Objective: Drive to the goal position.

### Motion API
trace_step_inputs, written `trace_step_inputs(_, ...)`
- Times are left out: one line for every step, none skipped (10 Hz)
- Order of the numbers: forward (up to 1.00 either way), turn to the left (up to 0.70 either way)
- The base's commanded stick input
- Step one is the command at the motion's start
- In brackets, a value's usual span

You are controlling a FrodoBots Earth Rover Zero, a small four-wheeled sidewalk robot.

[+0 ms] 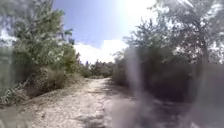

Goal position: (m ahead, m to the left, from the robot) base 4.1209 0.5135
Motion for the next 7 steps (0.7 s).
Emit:
trace_step_inputs(0.6,0.01)
trace_step_inputs(0.6,0.01)
trace_step_inputs(0.6,0.15)
trace_step_inputs(0.6,0.14)
trace_step_inputs(0.6,0.07)
trace_step_inputs(0.6,0.04)
trace_step_inputs(0.6,0.02)
